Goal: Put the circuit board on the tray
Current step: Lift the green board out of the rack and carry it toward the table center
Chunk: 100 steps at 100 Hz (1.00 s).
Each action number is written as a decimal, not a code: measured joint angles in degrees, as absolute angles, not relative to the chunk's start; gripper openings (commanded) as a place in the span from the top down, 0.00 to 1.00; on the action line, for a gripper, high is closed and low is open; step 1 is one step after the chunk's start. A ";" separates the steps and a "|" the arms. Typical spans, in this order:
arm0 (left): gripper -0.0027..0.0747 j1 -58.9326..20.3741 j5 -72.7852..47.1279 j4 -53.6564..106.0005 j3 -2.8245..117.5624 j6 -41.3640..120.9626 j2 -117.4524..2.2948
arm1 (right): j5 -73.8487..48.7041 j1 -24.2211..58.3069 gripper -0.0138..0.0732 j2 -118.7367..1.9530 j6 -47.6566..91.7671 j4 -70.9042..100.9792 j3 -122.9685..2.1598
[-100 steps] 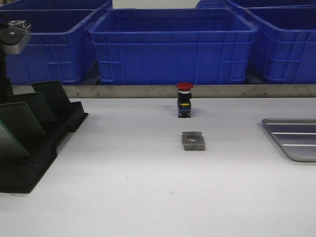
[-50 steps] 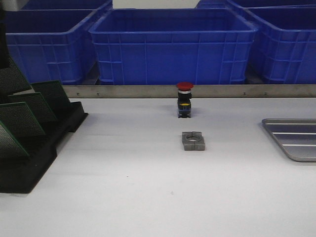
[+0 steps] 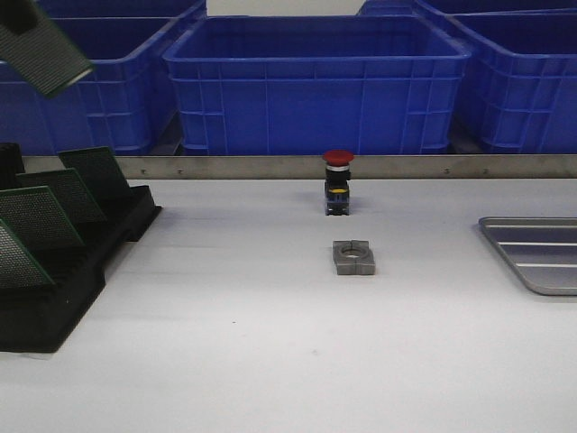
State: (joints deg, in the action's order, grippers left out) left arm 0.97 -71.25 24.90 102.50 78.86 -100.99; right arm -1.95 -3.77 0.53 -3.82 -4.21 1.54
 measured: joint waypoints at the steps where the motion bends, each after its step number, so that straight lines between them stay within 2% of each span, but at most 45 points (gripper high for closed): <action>1: 0.99 0.97 -71.25 26.34 102.50 78.86 -100.88 | -1.95 -3.77 0.91 0.53 -3.82 -4.21 1.54; 17: 0.99 0.06 -71.26 43.65 101.60 78.39 -100.10 | -1.95 -3.77 0.91 0.53 -3.82 -4.21 1.54; 29: 0.99 -3.27 -71.05 50.02 99.01 78.27 -100.10 | -1.95 -3.77 0.91 0.53 -3.82 -4.21 1.54; 60: 0.99 -15.67 -70.82 51.88 92.00 78.18 -100.10 | -1.95 -3.77 0.91 0.53 -3.82 -4.21 1.54; 100: 0.99 -21.35 -70.19 52.09 88.90 78.04 -100.20 | -1.95 -3.77 0.91 0.53 -3.82 -4.21 1.54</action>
